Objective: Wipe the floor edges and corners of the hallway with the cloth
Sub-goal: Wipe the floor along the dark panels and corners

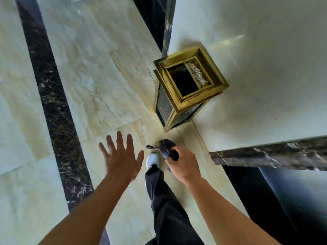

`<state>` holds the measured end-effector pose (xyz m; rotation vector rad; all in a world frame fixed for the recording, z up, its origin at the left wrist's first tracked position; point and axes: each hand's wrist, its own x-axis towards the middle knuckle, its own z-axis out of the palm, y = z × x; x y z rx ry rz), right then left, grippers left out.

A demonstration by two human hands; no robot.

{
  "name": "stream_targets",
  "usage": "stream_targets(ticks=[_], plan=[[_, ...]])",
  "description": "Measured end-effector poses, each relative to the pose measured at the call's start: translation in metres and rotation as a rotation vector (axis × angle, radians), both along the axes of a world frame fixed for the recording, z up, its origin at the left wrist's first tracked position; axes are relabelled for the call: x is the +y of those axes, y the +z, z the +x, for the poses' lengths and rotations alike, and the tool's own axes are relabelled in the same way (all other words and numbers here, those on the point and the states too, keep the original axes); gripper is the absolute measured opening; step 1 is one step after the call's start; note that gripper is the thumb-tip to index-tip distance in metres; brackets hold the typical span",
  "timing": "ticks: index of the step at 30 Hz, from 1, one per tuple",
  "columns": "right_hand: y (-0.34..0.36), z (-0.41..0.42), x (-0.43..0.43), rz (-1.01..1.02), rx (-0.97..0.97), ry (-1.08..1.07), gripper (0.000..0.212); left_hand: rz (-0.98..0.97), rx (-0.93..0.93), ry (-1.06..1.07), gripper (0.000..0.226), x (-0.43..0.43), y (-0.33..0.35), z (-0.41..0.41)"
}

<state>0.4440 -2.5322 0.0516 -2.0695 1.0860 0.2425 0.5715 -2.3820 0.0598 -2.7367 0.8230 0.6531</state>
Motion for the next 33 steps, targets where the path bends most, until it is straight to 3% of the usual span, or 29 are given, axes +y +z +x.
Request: stream_targets(ticks=[4,13,18,21,25,33], plan=[[0.017,0.064,-0.023,-0.018,0.032,0.0,0.029,0.029,0.011,0.044,0.08,-0.031,0.014,0.074],[0.078,0.243,-0.085,0.011,0.032,-0.003,0.014,-0.021,0.043,0.057,0.081,-0.08,0.052,0.261],[0.071,0.367,-0.113,0.033,0.062,-0.027,0.019,-0.043,0.053,0.12,0.079,-0.096,0.036,0.377],[0.055,0.444,-0.131,0.045,0.119,-0.08,0.02,-0.008,0.046,0.028,0.079,-0.105,0.016,0.453],[0.011,0.546,-0.163,0.113,0.17,-0.331,0.014,0.059,0.125,-0.134,0.078,-0.155,-0.015,0.576],[-0.037,0.647,-0.252,0.24,0.178,-0.735,0.009,0.198,0.194,-0.513,0.075,-0.282,-0.053,0.707]])
